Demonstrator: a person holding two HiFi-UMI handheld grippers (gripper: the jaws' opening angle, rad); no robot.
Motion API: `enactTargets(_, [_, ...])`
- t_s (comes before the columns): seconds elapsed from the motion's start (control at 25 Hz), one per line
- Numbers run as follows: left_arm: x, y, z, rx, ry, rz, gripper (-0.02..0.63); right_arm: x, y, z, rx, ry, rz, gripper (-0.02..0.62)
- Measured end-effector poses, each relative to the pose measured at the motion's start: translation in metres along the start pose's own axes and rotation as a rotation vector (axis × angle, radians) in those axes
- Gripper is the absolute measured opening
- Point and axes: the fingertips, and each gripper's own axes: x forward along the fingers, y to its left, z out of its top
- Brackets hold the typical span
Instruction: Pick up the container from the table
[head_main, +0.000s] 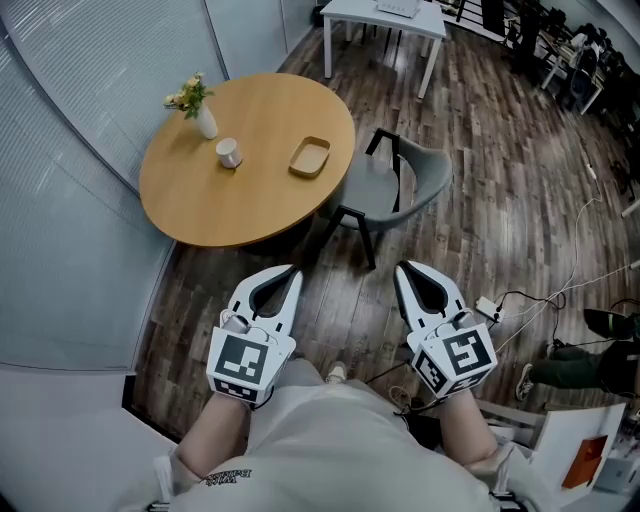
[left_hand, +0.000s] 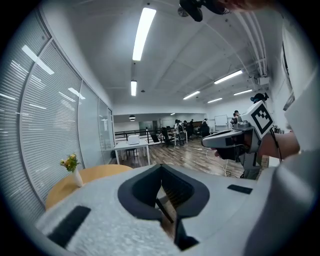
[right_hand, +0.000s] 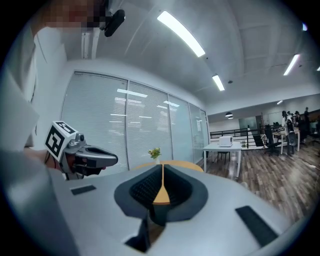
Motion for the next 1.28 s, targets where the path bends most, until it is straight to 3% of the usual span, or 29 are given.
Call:
enactTargets(0.28, [0.008,-0.008,-0.003,0.007,0.012,0.002,0.021,0.001,-0.012,-0.008,0.010,0.007,0.003,0.034])
enactTargets(0.64, [0.020,0.017,-0.001,-0.006,-0.011,0.012,0.021,0.029,-0.022,-0.010,0.005,0.014,0.000,0.034])
enactTargets(0.96, [0.058,0.057,-0.006,-0.036,-0.018,0.001,0.021,0.081,-0.041,-0.021,-0.045,0.072,-0.034,0.034])
enactTargets(1.28, [0.092,0.124,-0.008,-0.058,-0.018,0.014,0.021,0.155,-0.049,-0.011,-0.006,0.060,-0.022,0.034])
